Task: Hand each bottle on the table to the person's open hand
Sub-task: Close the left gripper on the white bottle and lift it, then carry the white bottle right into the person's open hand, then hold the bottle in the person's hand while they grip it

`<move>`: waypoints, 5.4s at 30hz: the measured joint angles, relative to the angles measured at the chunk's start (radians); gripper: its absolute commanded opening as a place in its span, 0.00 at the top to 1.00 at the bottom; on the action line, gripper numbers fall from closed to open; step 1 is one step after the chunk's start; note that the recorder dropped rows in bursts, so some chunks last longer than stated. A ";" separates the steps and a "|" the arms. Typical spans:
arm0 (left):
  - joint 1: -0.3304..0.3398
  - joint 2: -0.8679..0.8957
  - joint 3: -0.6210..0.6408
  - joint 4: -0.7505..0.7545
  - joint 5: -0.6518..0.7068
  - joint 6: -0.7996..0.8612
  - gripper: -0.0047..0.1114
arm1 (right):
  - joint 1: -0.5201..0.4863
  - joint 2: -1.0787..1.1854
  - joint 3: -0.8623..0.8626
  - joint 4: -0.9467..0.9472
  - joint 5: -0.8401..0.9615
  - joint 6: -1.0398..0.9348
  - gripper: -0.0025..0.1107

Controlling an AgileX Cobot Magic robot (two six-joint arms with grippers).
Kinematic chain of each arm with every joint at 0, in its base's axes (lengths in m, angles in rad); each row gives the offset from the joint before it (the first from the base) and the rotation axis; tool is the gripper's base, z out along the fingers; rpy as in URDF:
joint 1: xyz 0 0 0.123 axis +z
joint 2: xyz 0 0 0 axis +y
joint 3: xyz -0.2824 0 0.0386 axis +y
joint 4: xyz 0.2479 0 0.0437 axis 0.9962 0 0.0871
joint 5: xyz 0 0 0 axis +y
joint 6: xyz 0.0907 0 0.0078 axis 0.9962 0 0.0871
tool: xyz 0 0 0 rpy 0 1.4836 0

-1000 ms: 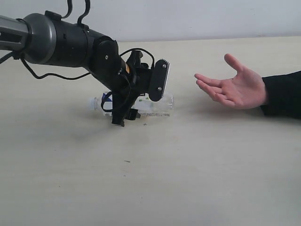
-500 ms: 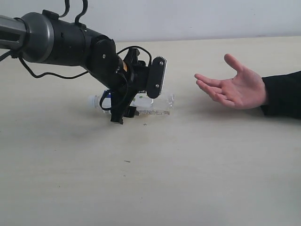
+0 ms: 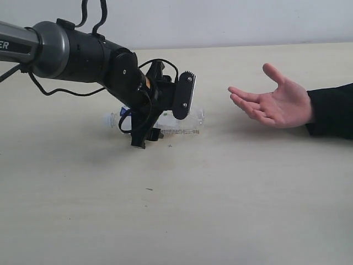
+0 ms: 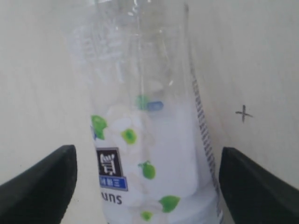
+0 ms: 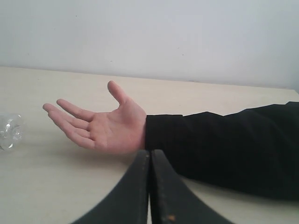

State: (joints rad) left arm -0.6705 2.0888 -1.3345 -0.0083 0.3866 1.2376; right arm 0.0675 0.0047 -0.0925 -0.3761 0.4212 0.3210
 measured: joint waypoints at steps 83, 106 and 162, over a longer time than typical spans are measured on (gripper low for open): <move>-0.299 0.246 -0.419 0.741 -0.205 -0.076 0.96 | 0.000 0.000 0.000 0.000 0.000 0.000 0.98; -0.318 0.246 -0.419 0.710 -0.178 -0.086 0.49 | 0.000 0.000 0.000 0.000 0.000 0.000 0.98; -0.318 0.244 -0.419 0.763 -0.114 -0.113 0.22 | 0.000 0.000 0.000 0.000 0.000 0.000 0.98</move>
State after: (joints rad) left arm -0.9883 2.3330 -1.7533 0.7546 0.2725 1.1241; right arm 0.0675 0.0047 -0.0925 -0.3761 0.4212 0.3210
